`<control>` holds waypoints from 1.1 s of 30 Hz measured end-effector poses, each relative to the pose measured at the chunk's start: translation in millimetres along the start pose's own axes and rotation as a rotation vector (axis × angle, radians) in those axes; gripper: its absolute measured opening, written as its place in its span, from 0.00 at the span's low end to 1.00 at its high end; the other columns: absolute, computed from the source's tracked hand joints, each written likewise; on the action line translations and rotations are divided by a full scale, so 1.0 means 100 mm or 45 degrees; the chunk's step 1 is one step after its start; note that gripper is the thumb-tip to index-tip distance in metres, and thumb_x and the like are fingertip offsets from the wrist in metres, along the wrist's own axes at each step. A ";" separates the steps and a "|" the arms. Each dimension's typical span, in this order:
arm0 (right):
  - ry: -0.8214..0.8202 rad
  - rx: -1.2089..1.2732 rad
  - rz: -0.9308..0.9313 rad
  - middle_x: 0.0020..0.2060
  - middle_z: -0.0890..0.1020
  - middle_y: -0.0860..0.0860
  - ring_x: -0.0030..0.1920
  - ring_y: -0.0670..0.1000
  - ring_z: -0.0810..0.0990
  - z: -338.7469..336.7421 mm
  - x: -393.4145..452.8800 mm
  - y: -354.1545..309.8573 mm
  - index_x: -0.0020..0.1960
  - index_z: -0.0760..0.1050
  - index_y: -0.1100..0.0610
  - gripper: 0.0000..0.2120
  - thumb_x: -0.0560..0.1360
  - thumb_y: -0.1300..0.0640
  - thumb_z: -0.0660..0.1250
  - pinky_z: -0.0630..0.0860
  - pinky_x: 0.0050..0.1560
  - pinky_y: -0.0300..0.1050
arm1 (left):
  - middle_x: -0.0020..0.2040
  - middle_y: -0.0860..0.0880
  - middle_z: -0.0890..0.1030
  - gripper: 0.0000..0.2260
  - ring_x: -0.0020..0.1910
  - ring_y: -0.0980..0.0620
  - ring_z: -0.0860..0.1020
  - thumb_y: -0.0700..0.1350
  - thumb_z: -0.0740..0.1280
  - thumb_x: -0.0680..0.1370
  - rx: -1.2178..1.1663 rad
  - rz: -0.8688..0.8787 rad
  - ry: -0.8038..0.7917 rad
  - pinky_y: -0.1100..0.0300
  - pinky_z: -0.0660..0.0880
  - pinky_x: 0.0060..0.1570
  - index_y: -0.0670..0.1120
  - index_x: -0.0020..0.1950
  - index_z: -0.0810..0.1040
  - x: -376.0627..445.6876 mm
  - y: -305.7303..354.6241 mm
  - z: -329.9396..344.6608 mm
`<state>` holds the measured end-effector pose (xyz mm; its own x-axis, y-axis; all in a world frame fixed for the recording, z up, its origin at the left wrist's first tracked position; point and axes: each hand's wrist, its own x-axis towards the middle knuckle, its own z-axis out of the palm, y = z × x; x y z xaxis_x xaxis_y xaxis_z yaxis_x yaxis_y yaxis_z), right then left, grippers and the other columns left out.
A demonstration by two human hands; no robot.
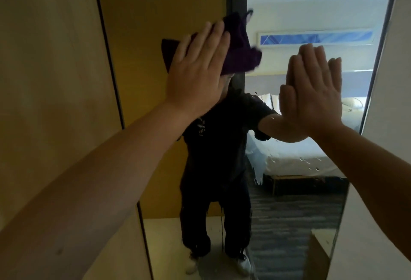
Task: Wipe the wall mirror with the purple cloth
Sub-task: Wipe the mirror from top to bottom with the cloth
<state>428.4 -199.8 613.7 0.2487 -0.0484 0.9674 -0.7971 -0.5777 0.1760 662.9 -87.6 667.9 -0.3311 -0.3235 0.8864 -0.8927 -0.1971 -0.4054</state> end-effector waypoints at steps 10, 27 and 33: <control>0.101 0.025 -0.003 0.78 0.58 0.60 0.79 0.61 0.53 0.10 -0.05 0.05 0.78 0.58 0.61 0.27 0.85 0.46 0.45 0.48 0.77 0.63 | 0.77 0.47 0.62 0.21 0.78 0.46 0.58 0.47 0.54 0.83 -0.048 0.449 -0.235 0.48 0.56 0.75 0.47 0.76 0.66 -2.97 1.02 0.61; -0.009 0.085 0.009 0.77 0.59 0.62 0.78 0.64 0.54 -0.10 -0.14 0.54 0.77 0.60 0.63 0.27 0.82 0.55 0.59 0.50 0.76 0.67 | 0.73 0.43 0.71 0.25 0.70 0.44 0.67 0.45 0.68 0.77 -0.200 -0.131 0.291 0.48 0.63 0.68 0.42 0.74 0.68 0.62 0.44 -0.15; 0.091 0.067 -0.094 0.76 0.61 0.63 0.77 0.64 0.57 0.00 -0.18 0.70 0.76 0.59 0.62 0.24 0.85 0.50 0.46 0.54 0.74 0.70 | 0.78 0.44 0.61 0.27 0.77 0.43 0.59 0.54 0.58 0.82 -0.009 -0.050 0.061 0.44 0.57 0.74 0.43 0.78 0.60 0.69 0.74 0.08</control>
<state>367.7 -238.9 608.2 0.2644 0.0529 0.9630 -0.7473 -0.6199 0.2393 577.1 -131.8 697.0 -0.3098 -0.2707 0.9115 -0.9074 -0.2022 -0.3685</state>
